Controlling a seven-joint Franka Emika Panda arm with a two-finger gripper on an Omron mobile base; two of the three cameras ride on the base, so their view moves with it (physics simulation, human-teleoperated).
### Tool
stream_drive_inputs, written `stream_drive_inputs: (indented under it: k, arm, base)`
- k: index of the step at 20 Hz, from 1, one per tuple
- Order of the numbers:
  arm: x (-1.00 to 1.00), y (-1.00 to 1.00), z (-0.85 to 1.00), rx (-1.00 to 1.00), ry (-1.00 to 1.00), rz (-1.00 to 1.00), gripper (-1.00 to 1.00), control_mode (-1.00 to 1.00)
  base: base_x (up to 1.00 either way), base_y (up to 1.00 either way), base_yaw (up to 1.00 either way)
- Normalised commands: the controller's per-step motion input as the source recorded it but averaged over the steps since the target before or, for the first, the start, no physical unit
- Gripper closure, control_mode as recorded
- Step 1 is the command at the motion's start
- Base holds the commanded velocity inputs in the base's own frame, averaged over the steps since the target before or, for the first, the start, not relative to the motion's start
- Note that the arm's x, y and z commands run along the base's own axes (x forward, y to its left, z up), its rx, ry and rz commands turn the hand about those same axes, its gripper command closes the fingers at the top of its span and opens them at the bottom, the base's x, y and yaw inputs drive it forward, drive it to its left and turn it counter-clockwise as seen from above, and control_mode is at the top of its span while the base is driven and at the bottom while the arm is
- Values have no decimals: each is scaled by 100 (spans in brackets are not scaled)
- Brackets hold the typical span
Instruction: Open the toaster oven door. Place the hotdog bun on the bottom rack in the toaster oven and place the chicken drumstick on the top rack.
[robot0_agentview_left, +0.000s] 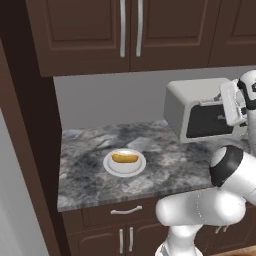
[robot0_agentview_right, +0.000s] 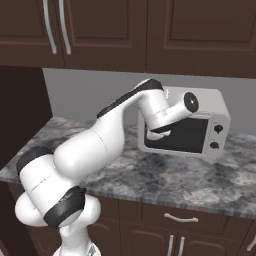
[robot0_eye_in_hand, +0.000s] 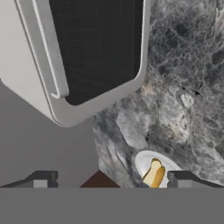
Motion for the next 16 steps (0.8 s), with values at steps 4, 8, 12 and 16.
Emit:
stream_drive_inputs:
  k: [4,8,12,16]
  arm:
    - [17,-4,-23,5,9,0,-100,-100]
    - [30,-1,-16,3,5,0,-100,-100]
    - [22,0,-21,3,8,0,-100,-100]
    - [27,-2,-13,5,5,0,-100,-100]
  base:
    - [0,0,0]
    - [0,0,0]
    - [0,0,0]
    - [0,0,0]
